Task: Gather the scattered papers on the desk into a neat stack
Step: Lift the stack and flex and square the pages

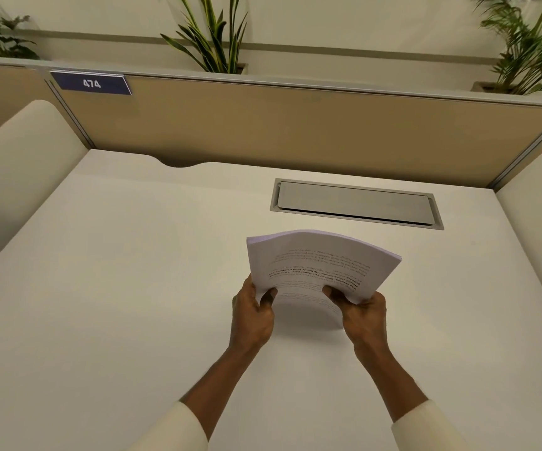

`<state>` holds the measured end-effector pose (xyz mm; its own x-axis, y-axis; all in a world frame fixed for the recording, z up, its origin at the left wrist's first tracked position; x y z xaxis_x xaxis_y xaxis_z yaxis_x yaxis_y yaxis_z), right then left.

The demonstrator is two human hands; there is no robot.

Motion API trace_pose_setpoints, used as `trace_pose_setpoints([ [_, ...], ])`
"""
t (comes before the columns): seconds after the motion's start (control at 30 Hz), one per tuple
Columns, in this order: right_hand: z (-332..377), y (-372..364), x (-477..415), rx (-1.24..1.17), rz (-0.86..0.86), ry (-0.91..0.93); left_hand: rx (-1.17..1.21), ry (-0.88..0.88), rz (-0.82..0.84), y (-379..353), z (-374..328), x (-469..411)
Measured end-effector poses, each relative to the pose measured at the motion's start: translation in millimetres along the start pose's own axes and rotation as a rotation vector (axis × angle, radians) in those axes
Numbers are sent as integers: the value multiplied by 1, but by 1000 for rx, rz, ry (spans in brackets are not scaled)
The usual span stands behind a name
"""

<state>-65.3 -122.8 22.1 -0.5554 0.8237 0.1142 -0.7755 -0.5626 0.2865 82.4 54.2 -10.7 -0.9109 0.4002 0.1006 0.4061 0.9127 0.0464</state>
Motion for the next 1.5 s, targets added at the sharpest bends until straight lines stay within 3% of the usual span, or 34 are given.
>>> trace_pose_setpoints([
  [0.27,-5,-4,-1,15,5,-6,-14,3,-4,2,0,-1],
  [0.47,-7,1,-8,42,37,-26,-62,-46,93,6,-9,-3],
  [0.73,-23,13,-17,181,254,-128,99,273,338,18,5,1],
  [1.03,-44,18,6,8,447,-195,372,426,213,38,26,8],
  [1.23,-50,13,20,-201,370,-241,513,487,86,40,27,7],
  [1.5,-52,-24,49,-321,69,-306,663,495,-1,15,26,26],
])
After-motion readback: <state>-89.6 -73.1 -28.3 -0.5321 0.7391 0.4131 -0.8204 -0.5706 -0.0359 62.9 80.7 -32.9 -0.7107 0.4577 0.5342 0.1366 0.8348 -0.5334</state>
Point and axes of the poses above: each hand's wrist, its own x-axis away from the middle knuckle, its own y-axis out of the back of the hand, z = x × y, the point moved 5 cm from there along -x, towards the middle knuckle, and after that the axes turned 14 degrees about x, right-handed, at the moved point
